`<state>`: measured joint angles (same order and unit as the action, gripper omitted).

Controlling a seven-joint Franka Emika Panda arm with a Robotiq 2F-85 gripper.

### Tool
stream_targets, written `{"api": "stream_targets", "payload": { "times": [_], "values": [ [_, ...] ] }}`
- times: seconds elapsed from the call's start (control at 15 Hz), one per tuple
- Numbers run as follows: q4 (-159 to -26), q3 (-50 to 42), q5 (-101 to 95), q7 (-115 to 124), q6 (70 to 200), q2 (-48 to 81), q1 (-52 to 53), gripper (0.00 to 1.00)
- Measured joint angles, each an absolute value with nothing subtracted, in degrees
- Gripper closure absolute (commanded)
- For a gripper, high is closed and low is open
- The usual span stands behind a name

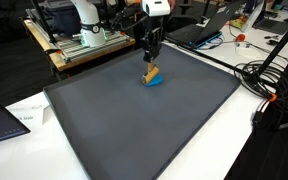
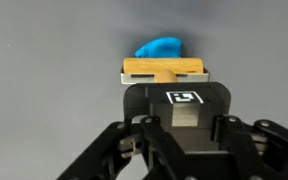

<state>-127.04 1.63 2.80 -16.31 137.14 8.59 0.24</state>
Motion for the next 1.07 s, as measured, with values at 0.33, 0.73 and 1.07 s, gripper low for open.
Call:
{"api": "stream_targets", "payload": {
  "times": [0.33,0.73,1.07],
  "values": [
    [-126.81,1.63,3.35,-16.72,137.31,8.82,0.14,0.78],
    [-126.77,1.63,4.01,-17.14,137.71,8.95,0.0,0.78],
    [-126.33,1.68,4.16,-17.34,137.78,9.32,0.0,0.78]
  ]
}}
